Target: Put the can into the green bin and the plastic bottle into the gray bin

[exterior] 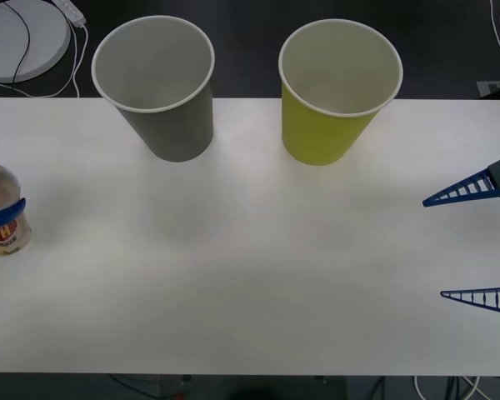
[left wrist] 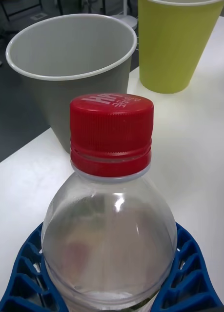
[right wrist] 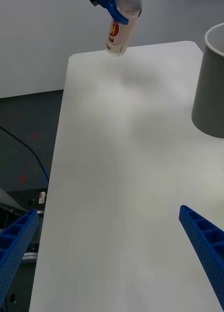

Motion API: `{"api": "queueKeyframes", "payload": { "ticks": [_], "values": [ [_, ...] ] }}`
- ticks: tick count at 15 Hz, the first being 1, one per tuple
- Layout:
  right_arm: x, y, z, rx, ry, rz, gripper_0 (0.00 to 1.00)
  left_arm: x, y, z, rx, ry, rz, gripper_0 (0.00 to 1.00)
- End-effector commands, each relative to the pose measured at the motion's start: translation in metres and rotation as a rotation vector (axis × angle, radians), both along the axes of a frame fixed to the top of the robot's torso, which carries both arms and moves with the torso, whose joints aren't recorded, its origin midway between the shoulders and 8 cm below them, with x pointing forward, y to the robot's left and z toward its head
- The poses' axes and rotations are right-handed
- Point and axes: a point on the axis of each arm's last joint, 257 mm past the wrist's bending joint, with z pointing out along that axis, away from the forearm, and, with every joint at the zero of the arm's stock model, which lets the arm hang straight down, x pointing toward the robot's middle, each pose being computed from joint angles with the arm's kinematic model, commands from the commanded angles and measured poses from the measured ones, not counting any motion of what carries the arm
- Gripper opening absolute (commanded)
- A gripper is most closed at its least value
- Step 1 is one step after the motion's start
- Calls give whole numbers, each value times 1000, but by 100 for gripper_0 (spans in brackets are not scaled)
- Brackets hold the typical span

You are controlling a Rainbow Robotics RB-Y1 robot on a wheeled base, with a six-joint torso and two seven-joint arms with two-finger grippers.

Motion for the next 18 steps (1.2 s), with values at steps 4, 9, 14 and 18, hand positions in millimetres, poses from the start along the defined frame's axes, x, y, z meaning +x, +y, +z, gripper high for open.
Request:
{"api": "queueKeyframes", "payload": {
  "ticks": [4, 9, 14, 18],
  "values": [
    [0, 0, 0, 0, 0, 0, 100, 5, 5, 15, 27, 50, 0, 0],
    [0, 0, 0, 0, 0, 0, 100, 3, 11, 30, 69, 122, -9, 0],
    [0, 0, 0, 0, 0, 0, 100, 3, 20, 49, 126, 178, -12, 0],
    [0, 0, 0, 0, 0, 0, 100, 9, 32, 66, 153, 216, -26, 0]
  ]
}}
